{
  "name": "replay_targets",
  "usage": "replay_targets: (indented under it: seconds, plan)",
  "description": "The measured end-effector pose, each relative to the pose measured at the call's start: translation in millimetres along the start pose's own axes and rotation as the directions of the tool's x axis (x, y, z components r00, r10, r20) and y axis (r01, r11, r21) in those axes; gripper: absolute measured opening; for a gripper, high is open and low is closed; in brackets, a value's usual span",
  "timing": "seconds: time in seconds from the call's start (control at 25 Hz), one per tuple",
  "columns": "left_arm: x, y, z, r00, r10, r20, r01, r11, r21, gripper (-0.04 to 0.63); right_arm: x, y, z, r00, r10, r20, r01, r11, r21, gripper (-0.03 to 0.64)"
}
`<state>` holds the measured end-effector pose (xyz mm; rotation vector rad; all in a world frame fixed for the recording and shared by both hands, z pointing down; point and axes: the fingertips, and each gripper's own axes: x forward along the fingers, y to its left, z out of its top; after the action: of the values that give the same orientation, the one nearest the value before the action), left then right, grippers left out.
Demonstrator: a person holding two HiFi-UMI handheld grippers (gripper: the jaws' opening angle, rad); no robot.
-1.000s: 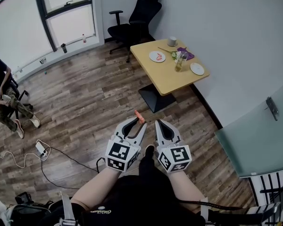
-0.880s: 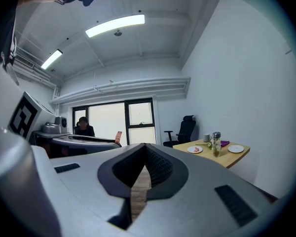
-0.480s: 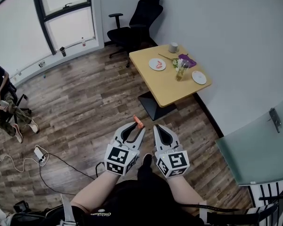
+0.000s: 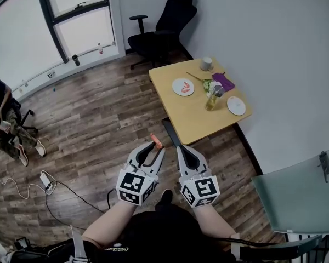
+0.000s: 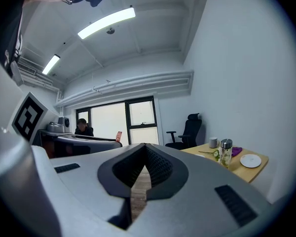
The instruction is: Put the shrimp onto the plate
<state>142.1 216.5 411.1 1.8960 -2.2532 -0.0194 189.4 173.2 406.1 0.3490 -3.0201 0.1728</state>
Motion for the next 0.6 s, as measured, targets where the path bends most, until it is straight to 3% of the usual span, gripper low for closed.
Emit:
replay_targets:
  seconds: [0.28,0.6]
  plan:
    - [57,14,12,0.997,0.076,0.007,-0.076,0.997,-0.001,0.12,36,-51,9,0.998,0.066,-0.005,-0.066,0.998,-0.002,0.002]
    - [80,26,24,0.991,0.128,0.03,-0.128,0.992,0.0,0.12,66,-67,19,0.991,0.13,0.012,-0.13,0.991,-0.017,0.002]
